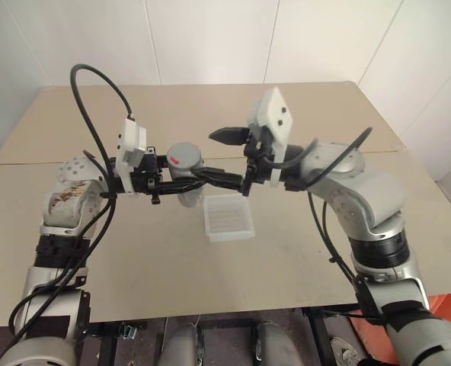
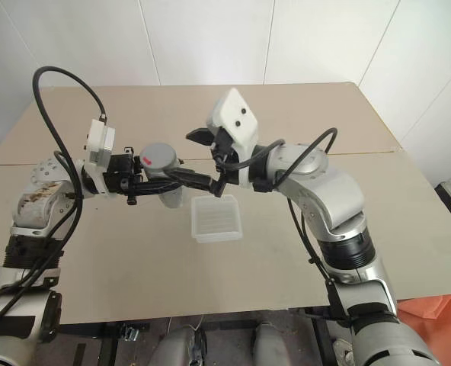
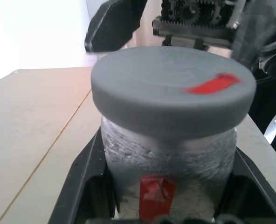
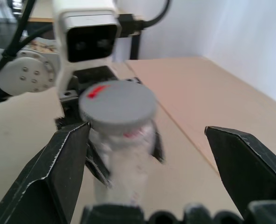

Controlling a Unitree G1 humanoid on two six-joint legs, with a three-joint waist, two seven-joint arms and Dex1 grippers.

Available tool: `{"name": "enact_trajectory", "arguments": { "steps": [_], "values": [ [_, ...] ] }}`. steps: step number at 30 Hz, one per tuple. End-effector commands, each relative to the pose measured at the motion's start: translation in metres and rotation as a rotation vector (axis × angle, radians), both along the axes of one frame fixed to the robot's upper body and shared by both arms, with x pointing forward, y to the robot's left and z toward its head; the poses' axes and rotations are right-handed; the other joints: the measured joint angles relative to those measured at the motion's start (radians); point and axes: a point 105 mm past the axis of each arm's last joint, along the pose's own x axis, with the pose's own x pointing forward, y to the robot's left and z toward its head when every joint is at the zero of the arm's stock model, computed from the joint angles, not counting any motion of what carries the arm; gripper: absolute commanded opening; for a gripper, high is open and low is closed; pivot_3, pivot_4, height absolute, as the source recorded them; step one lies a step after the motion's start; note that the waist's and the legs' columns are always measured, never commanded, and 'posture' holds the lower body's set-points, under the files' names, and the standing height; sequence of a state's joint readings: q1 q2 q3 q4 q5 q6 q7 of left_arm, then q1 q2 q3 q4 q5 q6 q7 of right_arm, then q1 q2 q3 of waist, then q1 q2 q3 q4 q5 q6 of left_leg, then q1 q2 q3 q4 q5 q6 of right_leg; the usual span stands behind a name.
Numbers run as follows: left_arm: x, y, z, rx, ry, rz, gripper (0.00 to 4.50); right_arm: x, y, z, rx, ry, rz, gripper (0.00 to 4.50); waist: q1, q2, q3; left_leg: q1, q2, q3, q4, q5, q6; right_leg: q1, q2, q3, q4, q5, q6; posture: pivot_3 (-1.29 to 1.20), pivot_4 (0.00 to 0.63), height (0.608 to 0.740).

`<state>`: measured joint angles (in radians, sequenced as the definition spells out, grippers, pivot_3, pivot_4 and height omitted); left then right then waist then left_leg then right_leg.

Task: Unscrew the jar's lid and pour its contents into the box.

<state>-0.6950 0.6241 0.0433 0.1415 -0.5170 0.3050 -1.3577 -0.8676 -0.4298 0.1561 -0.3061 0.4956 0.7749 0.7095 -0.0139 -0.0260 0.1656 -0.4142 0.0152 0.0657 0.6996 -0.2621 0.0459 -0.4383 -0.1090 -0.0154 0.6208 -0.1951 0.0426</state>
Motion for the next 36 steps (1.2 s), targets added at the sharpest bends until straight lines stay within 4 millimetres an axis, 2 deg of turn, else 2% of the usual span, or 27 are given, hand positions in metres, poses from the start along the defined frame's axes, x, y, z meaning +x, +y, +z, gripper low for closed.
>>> {"name": "enact_trajectory", "arguments": {
  "steps": [1, 9, 17, 24, 27, 30, 31, 36],
  "values": [
    [-0.008, -0.003, 0.011, -0.003, -0.056, -0.043, 2.01, -0.010, -0.004, 0.009, 0.016, -0.046, 0.027, 4.47, 0.000, 0.000, 0.000, 0.000, 0.000, 0.000, 0.000, 0.000, 0.000, 0.000, 0.000, 0.000, 0.000, 0.000, 0.000, 0.00, 0.150, 0.740],
    [-0.010, -0.005, 0.008, 0.004, -0.056, -0.053, 2.01, -0.032, 0.005, 0.006, 0.000, -0.058, 0.160, 4.47, 0.000, 0.000, 0.000, 0.000, 0.000, 0.000, 0.000, 0.000, 0.000, 0.000, 0.000, 0.000, 0.000, 0.000, 0.000, 0.00, 0.150, 0.740],
    [-0.010, -0.007, 0.008, 0.007, -0.059, -0.061, 2.01, -0.021, 0.024, 0.011, 0.027, -0.035, 0.134, 4.47, -0.001, 0.000, 0.000, 0.000, 0.000, 0.000, 0.000, 0.000, 0.000, 0.000, 0.000, 0.000, 0.001, 0.000, 0.000, 0.00, 0.150, 0.740],
    [-0.010, -0.007, 0.007, 0.010, -0.062, -0.060, 2.01, -0.016, 0.038, 0.008, 0.020, 0.008, 0.136, 4.47, 0.000, 0.000, 0.000, 0.000, 0.000, 0.000, 0.000, 0.000, 0.000, 0.000, 0.000, 0.000, 0.001, 0.000, 0.000, 0.00, 0.150, 0.740],
    [-0.010, -0.006, 0.007, 0.012, -0.063, -0.057, 2.01, -0.014, 0.040, 0.008, 0.024, 0.023, 0.135, 3.89, -0.001, 0.000, 0.000, 0.000, 0.000, 0.000, 0.000, 0.000, 0.000, 0.000, 0.000, 0.000, 0.001, 0.000, 0.000, 0.00, 0.150, 0.740],
    [-0.010, -0.006, 0.007, 0.012, -0.064, -0.054, 2.01, -0.011, 0.039, 0.012, 0.041, 0.031, 0.126, 2.89, -0.001, 0.000, 0.000, 0.000, 0.000, 0.000, 0.000, 0.000, 0.000, 0.000, 0.000, 0.000, 0.001, 0.000, 0.000, 0.00, 0.150, 0.740],
    [-0.010, -0.006, 0.007, 0.012, -0.065, -0.053, 2.01, -0.011, 0.038, 0.014, 0.050, 0.033, 0.123, 2.75, -0.001, 0.000, 0.000, 0.000, 0.000, 0.000, 0.000, 0.000, 0.000, 0.000, 0.000, 0.000, 0.001, 0.000, 0.000, 0.00, 0.150, 0.740],
    [-0.010, -0.005, 0.002, 0.016, -0.053, -0.043, 2.01, -0.011, 0.020, 0.039, 0.172, 0.060, 0.124, 2.75, 0.001, 0.000, 0.000, 0.000, 0.000, 0.000, 0.000, 0.000, 0.000, 0.000, 0.000, 0.000, 0.001, 0.000, 0.000, 0.00, 0.150, 0.740]
  ]
}}
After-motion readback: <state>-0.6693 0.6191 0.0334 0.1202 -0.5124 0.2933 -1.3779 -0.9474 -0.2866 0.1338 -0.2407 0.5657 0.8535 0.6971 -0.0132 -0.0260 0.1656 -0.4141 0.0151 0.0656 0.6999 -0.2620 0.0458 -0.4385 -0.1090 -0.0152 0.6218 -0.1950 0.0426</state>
